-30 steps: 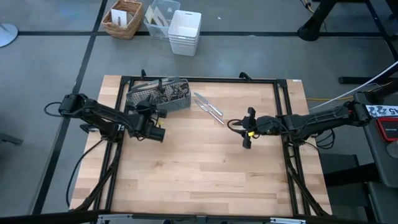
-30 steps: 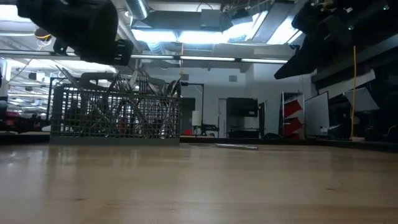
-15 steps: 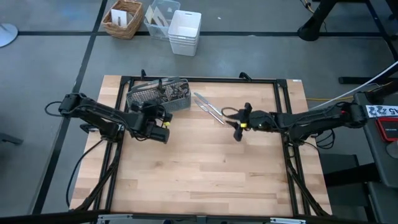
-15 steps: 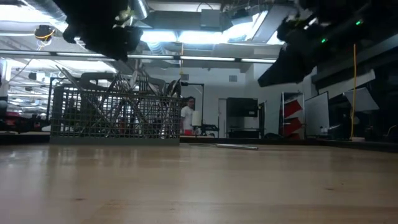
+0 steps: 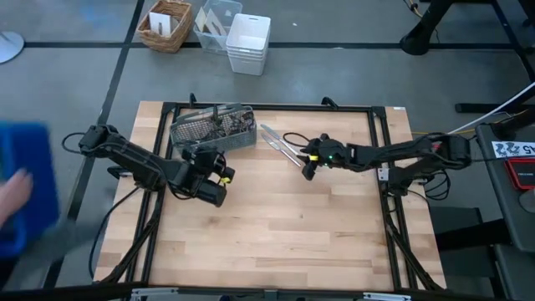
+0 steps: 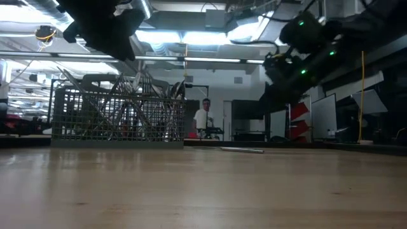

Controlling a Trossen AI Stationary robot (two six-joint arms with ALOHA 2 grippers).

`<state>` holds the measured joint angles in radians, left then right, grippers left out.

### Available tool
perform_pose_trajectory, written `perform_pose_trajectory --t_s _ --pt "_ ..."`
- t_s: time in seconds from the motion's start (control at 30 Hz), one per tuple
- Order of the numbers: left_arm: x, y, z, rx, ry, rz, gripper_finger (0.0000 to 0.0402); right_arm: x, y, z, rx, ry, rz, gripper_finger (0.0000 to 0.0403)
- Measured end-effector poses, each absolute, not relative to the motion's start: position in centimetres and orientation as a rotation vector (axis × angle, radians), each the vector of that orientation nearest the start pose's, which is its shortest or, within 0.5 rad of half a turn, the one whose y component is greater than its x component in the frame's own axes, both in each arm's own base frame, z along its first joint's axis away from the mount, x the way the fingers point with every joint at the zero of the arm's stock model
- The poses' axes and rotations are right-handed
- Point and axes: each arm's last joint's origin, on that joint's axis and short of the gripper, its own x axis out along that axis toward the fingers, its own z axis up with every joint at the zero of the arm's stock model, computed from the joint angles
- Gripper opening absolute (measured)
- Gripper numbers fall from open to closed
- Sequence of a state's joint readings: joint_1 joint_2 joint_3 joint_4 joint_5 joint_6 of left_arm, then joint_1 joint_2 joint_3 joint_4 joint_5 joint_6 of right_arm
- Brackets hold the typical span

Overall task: Sort silverware
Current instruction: Put the silver table knife into the silverware rack

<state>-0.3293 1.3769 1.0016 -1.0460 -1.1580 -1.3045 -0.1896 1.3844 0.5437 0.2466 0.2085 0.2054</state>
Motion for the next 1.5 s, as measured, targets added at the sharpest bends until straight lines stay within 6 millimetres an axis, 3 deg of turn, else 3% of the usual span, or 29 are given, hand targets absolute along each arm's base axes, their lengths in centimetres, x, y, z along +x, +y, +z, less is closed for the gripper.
perform_pose_trajectory --t_s 0.4,0.7,1.1,1.5 --pt "23.3 -5.9 25.2 -0.177 0.386 1.076 0.0114 31.0 -6.9 16.2 0.161 0.651 -0.449 0.0128" --pt "23.4 -6.1 25.2 -0.172 0.399 1.06 0.0114 34.2 -9.8 16.5 0.196 0.822 -0.443 0.0128" --pt "23.4 -6.1 25.1 -0.161 0.431 1.046 0.0114 34.7 -11.9 13.6 0.25 0.925 -0.452 0.0128" --pt "23.4 -6.1 25.1 -0.159 0.433 1.046 0.0114 34.7 -12.1 13.1 0.253 0.94 -0.453 0.0128"
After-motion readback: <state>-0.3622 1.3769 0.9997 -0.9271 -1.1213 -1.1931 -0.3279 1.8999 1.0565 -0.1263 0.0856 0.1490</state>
